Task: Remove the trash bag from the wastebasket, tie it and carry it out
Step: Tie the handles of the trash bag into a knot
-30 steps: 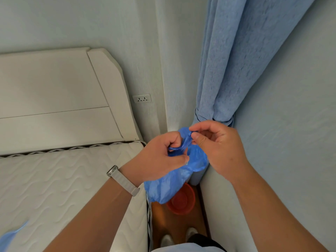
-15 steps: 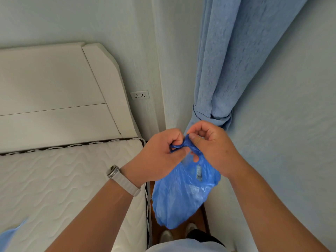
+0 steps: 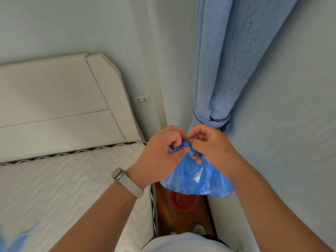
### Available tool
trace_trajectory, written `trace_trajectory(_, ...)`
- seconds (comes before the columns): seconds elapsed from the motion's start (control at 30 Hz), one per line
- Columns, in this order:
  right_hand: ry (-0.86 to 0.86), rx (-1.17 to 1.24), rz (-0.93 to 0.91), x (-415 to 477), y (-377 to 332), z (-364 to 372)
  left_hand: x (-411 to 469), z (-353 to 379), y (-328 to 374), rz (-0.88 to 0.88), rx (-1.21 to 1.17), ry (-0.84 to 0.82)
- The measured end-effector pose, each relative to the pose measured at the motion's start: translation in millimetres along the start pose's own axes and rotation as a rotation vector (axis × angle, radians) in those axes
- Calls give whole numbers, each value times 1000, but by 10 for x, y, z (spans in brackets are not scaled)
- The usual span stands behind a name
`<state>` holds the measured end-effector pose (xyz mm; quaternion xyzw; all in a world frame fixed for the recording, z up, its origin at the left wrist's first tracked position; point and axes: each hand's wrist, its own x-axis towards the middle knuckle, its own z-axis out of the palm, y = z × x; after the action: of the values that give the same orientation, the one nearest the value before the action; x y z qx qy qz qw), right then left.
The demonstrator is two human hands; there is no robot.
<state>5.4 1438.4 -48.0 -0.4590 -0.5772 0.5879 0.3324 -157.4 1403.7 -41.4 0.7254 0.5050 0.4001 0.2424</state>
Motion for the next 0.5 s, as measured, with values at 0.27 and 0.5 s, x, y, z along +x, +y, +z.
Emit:
trace_trajectory(0.27, -37, -237, -157, 1, 1, -6, 13, -51, -38, -253, -32, 98)
trace_trajectory(0.5, 69, -389, -248, 3, 126, 95, 17, 39, -84, -370, -54, 75)
